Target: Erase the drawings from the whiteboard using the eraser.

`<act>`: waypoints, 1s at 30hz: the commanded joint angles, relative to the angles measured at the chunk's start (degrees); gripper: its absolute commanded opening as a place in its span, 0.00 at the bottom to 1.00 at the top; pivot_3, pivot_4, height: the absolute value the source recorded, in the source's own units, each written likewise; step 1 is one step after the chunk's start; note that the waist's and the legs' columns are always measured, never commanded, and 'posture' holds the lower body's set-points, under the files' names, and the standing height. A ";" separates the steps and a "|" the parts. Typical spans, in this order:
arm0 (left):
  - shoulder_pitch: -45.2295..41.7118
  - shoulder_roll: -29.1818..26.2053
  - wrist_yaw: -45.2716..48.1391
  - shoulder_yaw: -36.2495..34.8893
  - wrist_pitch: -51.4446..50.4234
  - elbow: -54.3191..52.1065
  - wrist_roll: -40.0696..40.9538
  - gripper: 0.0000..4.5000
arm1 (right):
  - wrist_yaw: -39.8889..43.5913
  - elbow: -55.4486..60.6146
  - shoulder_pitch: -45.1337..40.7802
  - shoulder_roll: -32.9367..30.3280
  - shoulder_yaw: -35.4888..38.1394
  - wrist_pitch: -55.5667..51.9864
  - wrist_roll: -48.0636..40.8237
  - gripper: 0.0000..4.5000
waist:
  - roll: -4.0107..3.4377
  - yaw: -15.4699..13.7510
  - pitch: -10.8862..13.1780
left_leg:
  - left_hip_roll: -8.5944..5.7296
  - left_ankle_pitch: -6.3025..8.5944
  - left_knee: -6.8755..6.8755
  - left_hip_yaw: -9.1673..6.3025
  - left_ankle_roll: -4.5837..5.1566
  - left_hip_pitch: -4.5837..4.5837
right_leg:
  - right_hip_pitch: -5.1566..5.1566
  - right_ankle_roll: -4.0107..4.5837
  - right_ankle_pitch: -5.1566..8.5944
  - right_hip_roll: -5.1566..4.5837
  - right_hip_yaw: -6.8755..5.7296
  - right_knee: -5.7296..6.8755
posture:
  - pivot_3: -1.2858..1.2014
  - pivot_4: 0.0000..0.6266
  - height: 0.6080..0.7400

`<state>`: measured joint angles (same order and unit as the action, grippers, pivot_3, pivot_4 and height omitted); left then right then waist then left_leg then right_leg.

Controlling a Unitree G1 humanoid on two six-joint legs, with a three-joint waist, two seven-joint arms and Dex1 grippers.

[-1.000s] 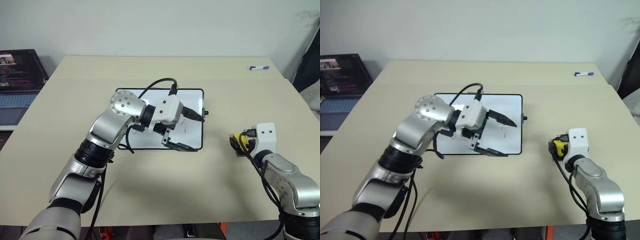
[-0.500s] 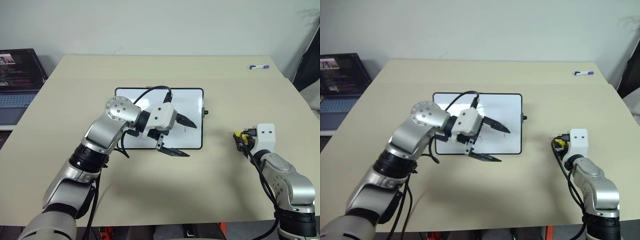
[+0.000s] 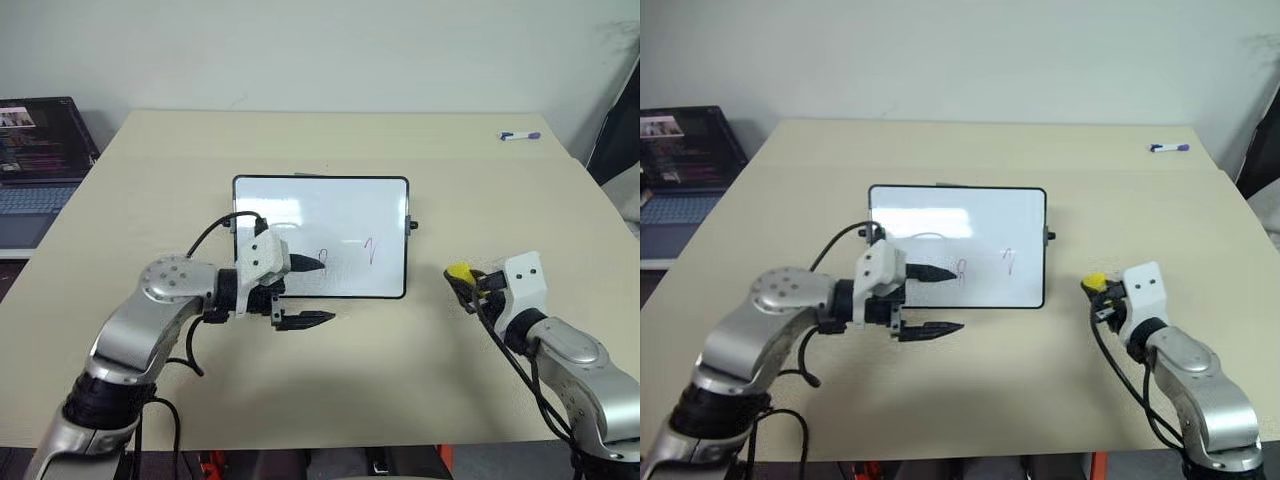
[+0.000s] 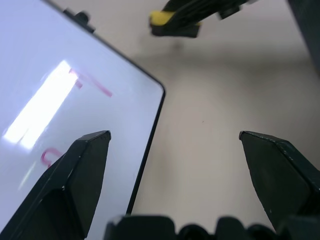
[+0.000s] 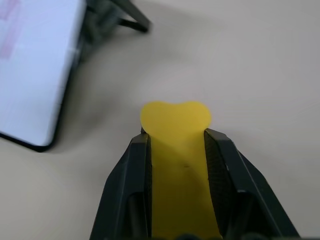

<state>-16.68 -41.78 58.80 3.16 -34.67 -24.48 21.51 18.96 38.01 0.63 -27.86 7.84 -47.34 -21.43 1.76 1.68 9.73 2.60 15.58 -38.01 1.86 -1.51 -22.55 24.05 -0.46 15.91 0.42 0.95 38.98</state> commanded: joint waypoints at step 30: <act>3.16 1.33 -8.94 -0.37 1.18 0.70 -0.31 1.00 | 13.00 -21.36 -21.83 -5.77 -34.03 26.91 34.89 0.25 | 0.13 0.12 -0.04 | 0.02 0.00 -0.04 0.04 0.00 0.20 | -0.06 0.38 -0.21 -0.04 0.03 0.08 | 0.52 0.24 1.00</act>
<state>-13.73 -39.41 49.31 4.02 -35.09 -24.34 21.95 30.88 17.64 -21.21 -33.18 -25.91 -20.73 11.49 1.89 1.80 9.69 2.62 15.58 -38.05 1.91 -1.51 -22.30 23.95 -0.08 15.69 0.39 0.98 39.07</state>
